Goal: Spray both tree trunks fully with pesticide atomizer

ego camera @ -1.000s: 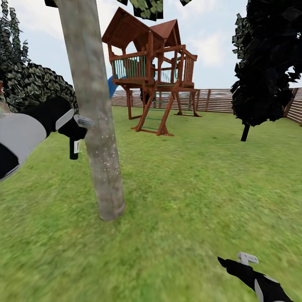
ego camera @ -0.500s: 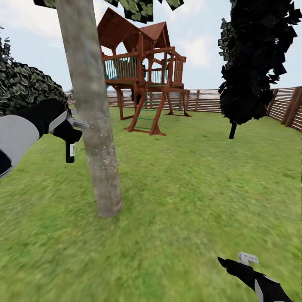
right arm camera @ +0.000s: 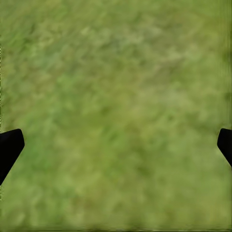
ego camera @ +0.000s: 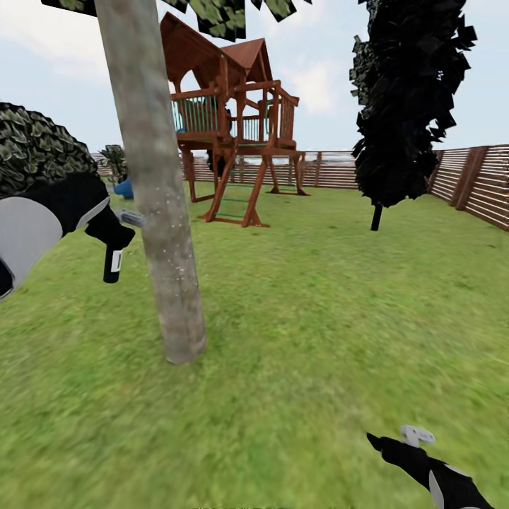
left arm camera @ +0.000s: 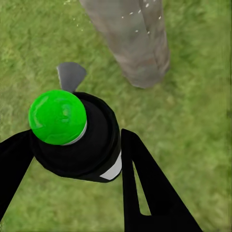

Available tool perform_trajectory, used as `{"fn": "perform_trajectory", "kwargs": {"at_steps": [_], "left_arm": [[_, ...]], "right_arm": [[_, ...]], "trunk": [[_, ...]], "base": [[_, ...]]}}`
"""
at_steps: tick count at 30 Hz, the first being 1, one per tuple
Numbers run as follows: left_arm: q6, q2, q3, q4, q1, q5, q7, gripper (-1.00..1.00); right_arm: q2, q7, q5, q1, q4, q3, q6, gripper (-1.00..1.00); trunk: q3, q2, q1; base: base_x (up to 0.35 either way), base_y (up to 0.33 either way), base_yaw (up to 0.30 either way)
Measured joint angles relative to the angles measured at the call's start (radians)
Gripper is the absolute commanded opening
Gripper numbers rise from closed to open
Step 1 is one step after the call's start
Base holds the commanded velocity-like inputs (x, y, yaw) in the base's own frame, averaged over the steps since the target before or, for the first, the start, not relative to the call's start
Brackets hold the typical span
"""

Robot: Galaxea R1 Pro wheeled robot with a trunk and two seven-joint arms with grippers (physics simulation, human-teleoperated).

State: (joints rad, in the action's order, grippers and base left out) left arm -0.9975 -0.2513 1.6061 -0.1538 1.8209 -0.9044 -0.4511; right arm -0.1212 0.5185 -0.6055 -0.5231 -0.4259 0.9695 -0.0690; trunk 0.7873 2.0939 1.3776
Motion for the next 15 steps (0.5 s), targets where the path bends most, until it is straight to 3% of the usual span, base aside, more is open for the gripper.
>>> {"fn": "perform_trajectory", "kwargs": {"at_steps": [9,15], "left_arm": [[0.003,-0.005,0.003,-0.002,-0.017,0.001,0.000,-1.00],[0.026,-0.006,0.001,0.000,-0.094,-0.003,0.000,-1.00]], "right_arm": [[0.000,0.000,0.000,0.000,0.000,0.000,0.000,1.00],[0.000,0.000,0.000,0.000,0.000,0.000,0.000,1.00]], "trunk": [[0.000,0.000,0.000],[-0.001,0.000,0.000]], "base": [[-0.123,0.286,-0.019],[-0.027,0.043,-0.231]]}}
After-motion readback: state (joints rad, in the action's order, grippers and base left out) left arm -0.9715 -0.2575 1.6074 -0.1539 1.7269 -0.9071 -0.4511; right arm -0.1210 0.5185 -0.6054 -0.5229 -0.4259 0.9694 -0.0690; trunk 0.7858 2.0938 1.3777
